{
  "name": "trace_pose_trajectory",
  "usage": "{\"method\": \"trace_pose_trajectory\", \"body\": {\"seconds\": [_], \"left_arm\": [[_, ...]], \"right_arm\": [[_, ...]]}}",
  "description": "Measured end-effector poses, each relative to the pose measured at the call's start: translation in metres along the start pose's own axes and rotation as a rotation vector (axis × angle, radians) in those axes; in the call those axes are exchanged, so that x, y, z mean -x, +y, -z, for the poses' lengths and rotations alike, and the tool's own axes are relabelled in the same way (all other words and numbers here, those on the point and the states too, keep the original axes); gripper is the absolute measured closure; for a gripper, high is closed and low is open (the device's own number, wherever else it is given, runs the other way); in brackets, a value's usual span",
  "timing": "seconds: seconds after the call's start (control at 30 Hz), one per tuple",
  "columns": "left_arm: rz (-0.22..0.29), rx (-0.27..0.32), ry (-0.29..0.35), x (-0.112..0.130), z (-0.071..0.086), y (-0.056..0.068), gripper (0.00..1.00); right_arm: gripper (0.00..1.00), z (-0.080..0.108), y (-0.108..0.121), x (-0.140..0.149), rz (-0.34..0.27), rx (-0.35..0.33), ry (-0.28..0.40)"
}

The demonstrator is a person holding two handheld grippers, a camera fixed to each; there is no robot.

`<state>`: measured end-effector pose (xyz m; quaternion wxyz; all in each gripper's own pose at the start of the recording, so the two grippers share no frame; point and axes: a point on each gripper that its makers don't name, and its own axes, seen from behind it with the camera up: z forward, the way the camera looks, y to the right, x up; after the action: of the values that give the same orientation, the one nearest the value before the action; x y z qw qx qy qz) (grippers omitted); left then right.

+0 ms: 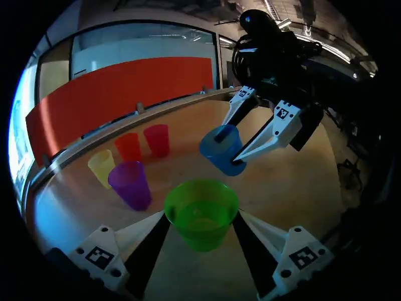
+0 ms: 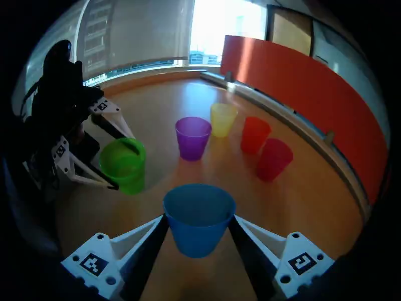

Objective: Pour water

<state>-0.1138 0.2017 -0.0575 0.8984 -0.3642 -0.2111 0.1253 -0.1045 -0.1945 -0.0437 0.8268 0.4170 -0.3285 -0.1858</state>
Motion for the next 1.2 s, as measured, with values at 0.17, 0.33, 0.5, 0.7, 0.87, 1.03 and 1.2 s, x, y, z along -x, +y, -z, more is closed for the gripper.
{"method": "trace_pose_trajectory", "body": {"seconds": [0.17, 0.33, 0.5, 0.7, 0.87, 1.03, 1.2], "left_arm": [[0.0, -0.005, -0.016, 0.008, -0.003, -0.003, 0.15], [0.001, -0.004, -0.031, 0.015, -0.005, -0.004, 0.15], [0.01, -0.003, -0.03, 0.016, -0.004, -0.005, 0.15], [0.006, -0.001, -0.043, 0.019, -0.005, -0.004, 0.15], [-0.004, 0.0, -0.05, 0.019, -0.005, -0.003, 0.15], [-0.003, 0.002, -0.057, 0.02, -0.004, -0.003, 0.15], [-0.009, 0.001, -0.067, 0.022, -0.003, -0.003, 0.15]], "right_arm": [[0.12, -0.004, 0.003, 0.006, -0.011, 0.003, -0.012], [0.12, -0.007, 0.003, 0.011, -0.021, -0.001, -0.019], [0.12, -0.01, 0.002, 0.014, -0.023, -0.003, -0.025], [0.12, -0.011, 0.002, 0.017, -0.03, -0.005, -0.032], [0.12, -0.011, 0.004, 0.02, -0.039, -0.001, -0.036], [0.12, -0.009, 0.004, 0.022, -0.043, -0.002, -0.035], [0.11, -0.007, 0.003, 0.024, -0.037, -0.001, -0.035]]}}
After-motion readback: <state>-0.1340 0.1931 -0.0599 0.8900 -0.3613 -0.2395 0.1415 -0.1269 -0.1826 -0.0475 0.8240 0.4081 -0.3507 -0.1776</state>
